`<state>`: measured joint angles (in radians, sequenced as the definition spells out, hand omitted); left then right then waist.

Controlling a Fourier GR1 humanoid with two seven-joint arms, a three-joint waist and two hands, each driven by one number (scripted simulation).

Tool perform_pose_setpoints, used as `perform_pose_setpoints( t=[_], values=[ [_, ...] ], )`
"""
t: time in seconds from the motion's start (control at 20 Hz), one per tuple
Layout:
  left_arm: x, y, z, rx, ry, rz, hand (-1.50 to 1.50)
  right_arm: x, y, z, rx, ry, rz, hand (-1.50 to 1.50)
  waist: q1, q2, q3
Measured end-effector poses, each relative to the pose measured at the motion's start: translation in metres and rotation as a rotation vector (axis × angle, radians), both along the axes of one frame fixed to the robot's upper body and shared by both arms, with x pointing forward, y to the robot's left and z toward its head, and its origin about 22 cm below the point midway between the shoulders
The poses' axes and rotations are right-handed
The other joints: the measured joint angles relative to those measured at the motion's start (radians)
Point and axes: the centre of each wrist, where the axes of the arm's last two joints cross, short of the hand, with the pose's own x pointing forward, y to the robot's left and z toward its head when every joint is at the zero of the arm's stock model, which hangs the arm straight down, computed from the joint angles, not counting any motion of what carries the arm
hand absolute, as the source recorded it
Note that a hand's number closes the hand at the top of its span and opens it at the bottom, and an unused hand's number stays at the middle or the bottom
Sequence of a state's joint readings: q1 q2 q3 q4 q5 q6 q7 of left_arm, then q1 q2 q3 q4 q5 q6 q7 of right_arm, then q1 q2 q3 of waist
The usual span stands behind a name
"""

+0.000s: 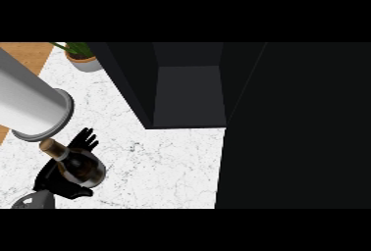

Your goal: Pick up the wine, place it into the cabinet and close the cabinet

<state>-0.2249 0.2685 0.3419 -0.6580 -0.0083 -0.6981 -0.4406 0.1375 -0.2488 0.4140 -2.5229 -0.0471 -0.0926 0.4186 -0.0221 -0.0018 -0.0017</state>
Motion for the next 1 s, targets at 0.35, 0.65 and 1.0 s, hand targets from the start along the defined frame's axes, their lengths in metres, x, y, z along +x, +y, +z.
perform_pose_setpoints(
  t=[0.35,0.65,1.0],
  values=[
    [0.002,0.0,-0.003,-0.054,0.031,-0.006,-1.5,-0.002,0.002,-0.002,0.008,0.013,0.008,-1.5,0.001,-0.001,0.0],
    [0.013,-0.016,-0.005,-0.072,0.009,-0.024,1.5,-0.002,0.001,-0.003,0.003,0.009,0.007,-1.5,0.002,0.0,0.001],
    [0.011,-0.027,-0.007,-0.037,-0.056,-0.027,1.5,-0.001,-0.002,-0.002,-0.008,0.011,-0.01,-1.5,0.005,-0.002,0.003]
  ],
)
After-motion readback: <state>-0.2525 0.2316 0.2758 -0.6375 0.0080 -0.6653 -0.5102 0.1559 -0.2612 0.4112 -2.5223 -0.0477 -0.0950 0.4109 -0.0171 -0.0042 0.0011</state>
